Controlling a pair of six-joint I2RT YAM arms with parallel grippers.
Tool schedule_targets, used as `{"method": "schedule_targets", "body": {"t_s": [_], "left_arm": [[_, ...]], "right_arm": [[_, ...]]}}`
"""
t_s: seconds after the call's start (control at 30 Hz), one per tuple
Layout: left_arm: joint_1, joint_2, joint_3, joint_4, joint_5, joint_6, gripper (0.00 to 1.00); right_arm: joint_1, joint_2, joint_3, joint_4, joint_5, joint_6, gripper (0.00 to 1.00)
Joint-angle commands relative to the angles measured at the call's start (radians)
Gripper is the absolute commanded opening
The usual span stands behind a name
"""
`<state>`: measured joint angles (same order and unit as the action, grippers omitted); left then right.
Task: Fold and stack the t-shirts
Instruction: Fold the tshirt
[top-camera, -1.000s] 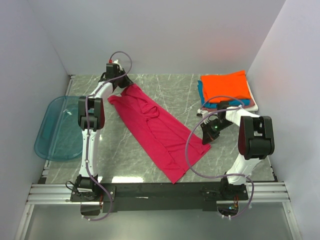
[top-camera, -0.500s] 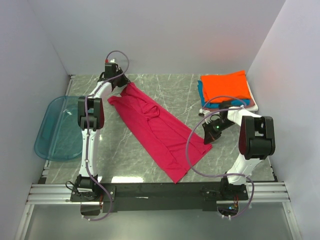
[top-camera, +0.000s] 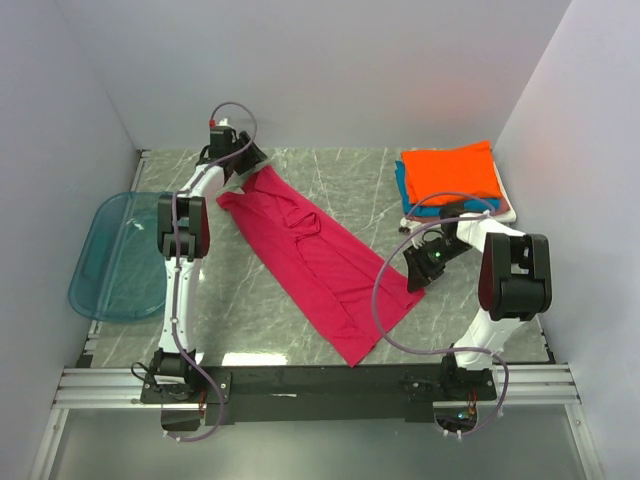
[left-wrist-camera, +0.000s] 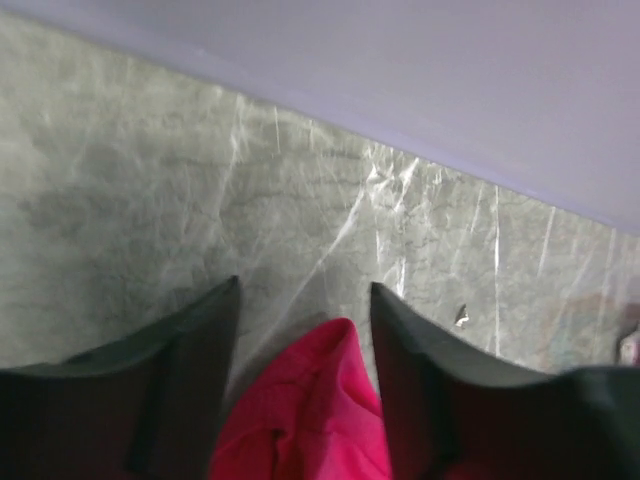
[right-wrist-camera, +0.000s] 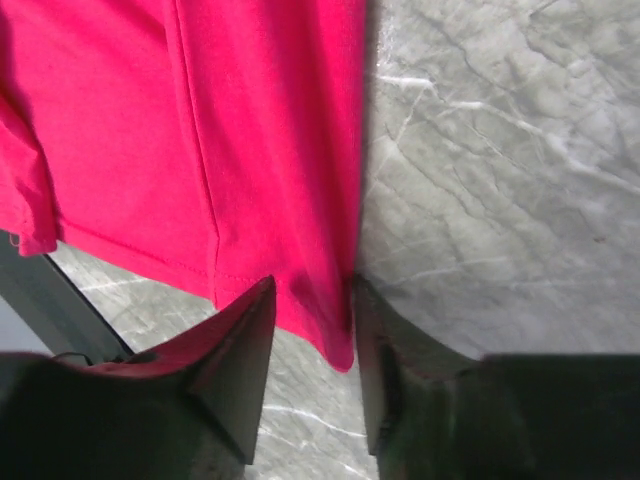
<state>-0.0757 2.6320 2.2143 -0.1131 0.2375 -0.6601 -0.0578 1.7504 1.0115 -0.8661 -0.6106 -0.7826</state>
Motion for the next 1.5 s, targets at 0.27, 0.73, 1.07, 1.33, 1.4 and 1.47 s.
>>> {"method": "schedule_targets", "body": {"t_s": [0.27,0.73,1.07,1.33,1.4,1.47], "left_arm": [[0.016,-0.511,-0.23,0.102,-0.193,0.226,0.84],[0.073,-1.041,-1.139,0.044,-0.159,-0.193,0.79],[0.073,-0.722,-0.996,-0.042,-0.204,-0.17,0.68],[0.068,-0.552,-0.777,-0.181,-0.274,-0.165,0.5],[0.068,-0.531,-0.722,-0.204,-0.299,-0.153,0.47],[0.068,-0.485,-0.668,-0.23,-0.32,-0.138,0.43]], "right_arm": [[-0.01,-0.156,0.079,-0.008,0.063,-0.043,0.62],[-0.004,-0.358,0.034,0.393,-0.134,0.211,0.9],[0.053,-0.357,-0.057,0.265,-0.247,-0.009,0.85],[0.053,-0.374,-0.088,0.263,-0.259,-0.006,0.85],[0.053,-0.377,-0.08,0.256,-0.268,-0.004,0.85],[0.053,-0.379,-0.074,0.24,-0.278,-0.009,0.85]]}}
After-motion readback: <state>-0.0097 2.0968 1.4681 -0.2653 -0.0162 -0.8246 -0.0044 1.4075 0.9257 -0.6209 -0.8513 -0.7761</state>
